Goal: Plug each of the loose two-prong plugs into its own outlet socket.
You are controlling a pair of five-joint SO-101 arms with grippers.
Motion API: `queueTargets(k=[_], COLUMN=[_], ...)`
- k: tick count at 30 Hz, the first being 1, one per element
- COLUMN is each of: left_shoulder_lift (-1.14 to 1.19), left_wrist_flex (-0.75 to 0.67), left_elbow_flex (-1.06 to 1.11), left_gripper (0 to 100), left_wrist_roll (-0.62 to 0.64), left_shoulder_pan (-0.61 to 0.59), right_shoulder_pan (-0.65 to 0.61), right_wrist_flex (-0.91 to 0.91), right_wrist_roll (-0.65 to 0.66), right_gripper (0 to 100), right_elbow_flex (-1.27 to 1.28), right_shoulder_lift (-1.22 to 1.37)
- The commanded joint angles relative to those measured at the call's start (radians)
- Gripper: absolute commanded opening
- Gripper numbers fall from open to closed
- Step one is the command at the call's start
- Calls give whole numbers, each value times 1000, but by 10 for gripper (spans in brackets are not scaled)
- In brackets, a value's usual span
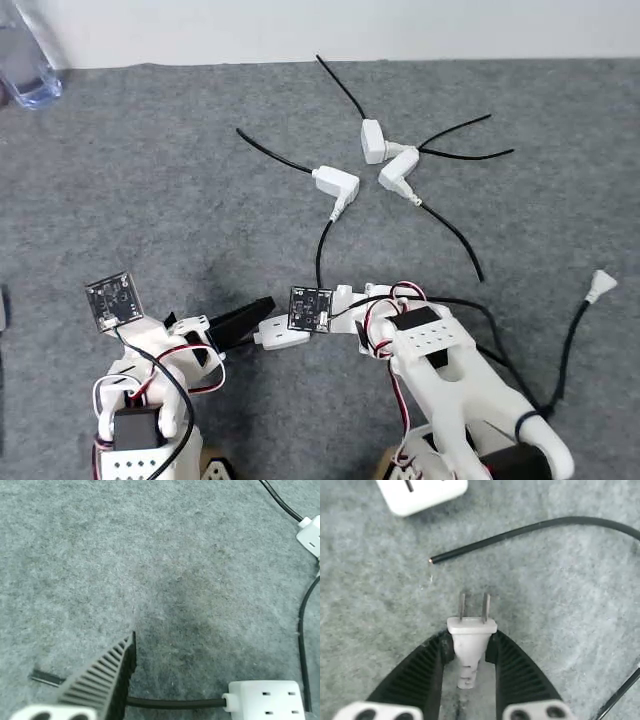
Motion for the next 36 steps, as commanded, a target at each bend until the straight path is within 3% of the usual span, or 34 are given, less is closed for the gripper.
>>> queueTargets(k=[1,6,11,23,36], left_shoulder_lift=[-5,-5,-5,-5,-8], left_wrist_flex=[9,9,9,9,8], left_elbow_flex=[-12,-12,-12,-12,-12], left_gripper=[651,651,651,651,651], left_wrist_roll=[6,6,6,6,6], left_shoulder_pan=[3,3,3,5,5], right_shoulder_pan=[2,7,-2,-225,-240], right_wrist_flex=[47,84,245,645,662], right_wrist_roll=[6,-17,-92,-344,-388], right_gripper=[9,9,9,9,9], right_elbow_flex=[-9,-26,-146,-419,-471], right_shoulder_lift=[-27,-31,-71,-338,-332])
